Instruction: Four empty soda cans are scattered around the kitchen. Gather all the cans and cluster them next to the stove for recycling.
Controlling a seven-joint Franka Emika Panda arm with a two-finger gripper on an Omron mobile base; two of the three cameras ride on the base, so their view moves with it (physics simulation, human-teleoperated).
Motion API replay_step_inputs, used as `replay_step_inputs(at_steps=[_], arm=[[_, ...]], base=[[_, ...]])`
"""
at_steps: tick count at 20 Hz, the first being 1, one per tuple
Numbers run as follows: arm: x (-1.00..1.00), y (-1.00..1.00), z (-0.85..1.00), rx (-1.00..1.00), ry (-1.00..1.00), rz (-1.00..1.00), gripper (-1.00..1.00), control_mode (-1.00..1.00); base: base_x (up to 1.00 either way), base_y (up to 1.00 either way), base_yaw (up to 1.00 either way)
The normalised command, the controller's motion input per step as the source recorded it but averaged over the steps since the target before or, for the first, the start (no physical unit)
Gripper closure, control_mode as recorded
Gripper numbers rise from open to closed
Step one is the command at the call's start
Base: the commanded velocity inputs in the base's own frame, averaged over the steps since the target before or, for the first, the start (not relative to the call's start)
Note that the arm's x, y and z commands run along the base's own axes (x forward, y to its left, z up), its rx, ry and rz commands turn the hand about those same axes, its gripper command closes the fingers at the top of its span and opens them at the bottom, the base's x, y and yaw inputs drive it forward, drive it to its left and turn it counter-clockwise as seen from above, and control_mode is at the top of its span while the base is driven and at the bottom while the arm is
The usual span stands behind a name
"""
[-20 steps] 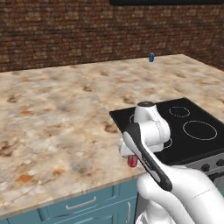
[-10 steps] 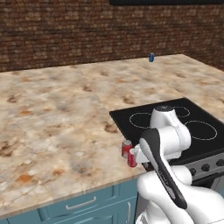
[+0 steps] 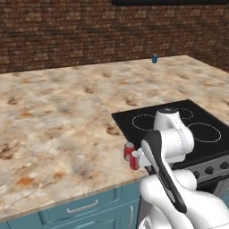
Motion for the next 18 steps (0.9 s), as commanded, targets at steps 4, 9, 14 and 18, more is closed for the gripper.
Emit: replay_step_inputs(at_steps=[4, 9, 14, 18], arm=[[0.0, 0.0, 0.0, 0.0, 0.0, 0.0, -1.0, 1.0], [0.0, 0.0, 0.0, 0.0, 0.0, 0.0, -1.0, 1.0], [0.0, 0.0, 0.0, 0.0, 0.0, 0.0, -1.0, 1.0], [0.0, 0.0, 0.0, 0.0, 0.0, 0.0, -1.0, 1.0]], base=[[-1.0, -0.33, -0.18], [-0.66, -0.67, -0.51], [0.01, -0.77, -0.58], [0.56, -0.44, -0.48]])
